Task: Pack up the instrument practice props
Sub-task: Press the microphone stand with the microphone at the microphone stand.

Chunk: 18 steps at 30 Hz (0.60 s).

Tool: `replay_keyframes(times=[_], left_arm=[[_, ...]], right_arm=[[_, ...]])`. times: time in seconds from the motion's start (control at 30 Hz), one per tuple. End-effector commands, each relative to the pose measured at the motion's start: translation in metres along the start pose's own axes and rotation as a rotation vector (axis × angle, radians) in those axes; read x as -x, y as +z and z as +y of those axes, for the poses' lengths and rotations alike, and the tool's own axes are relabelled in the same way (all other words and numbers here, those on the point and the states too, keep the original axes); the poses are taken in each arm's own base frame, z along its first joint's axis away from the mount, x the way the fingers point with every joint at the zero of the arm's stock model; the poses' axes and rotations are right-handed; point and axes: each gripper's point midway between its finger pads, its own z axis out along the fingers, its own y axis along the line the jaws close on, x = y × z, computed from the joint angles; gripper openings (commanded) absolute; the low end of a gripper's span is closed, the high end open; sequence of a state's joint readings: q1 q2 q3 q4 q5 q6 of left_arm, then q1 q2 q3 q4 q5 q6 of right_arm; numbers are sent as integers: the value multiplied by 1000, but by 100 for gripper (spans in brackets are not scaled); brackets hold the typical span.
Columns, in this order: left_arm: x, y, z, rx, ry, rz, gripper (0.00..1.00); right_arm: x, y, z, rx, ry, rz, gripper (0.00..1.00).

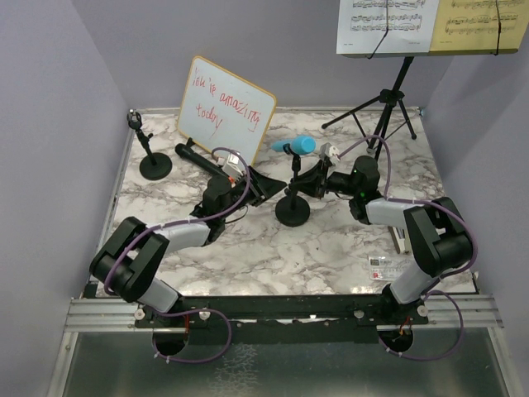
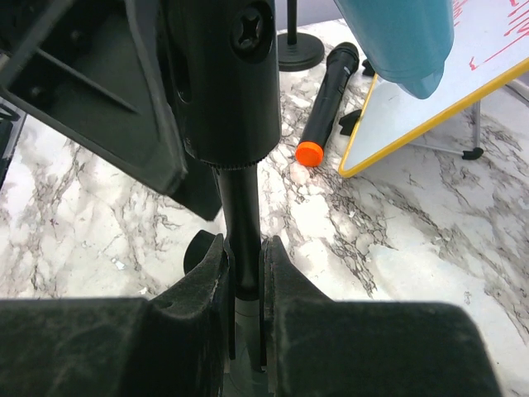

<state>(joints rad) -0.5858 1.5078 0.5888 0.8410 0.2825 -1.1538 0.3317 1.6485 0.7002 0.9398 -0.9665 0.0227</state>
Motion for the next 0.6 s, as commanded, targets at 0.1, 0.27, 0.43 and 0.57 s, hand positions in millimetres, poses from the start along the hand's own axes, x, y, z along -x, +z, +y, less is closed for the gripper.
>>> replay_keyframes(times=[0.1,0.27,0.43,0.57], left_arm=[[22,-11,-53,-162,369,-61,56],[31,-13,-78,-222,565,-97,60],[31,-10,-94,-254,769,-135,67],[34,0,-93,-210,861,-183,68]], right_arm=[[-29,-5,4,-24,63,48,0],[-29,-3,6,-32,52,49,1],[-29,-2,8,-37,51,49,0],[-30,0,7,-36,27,55,0]])
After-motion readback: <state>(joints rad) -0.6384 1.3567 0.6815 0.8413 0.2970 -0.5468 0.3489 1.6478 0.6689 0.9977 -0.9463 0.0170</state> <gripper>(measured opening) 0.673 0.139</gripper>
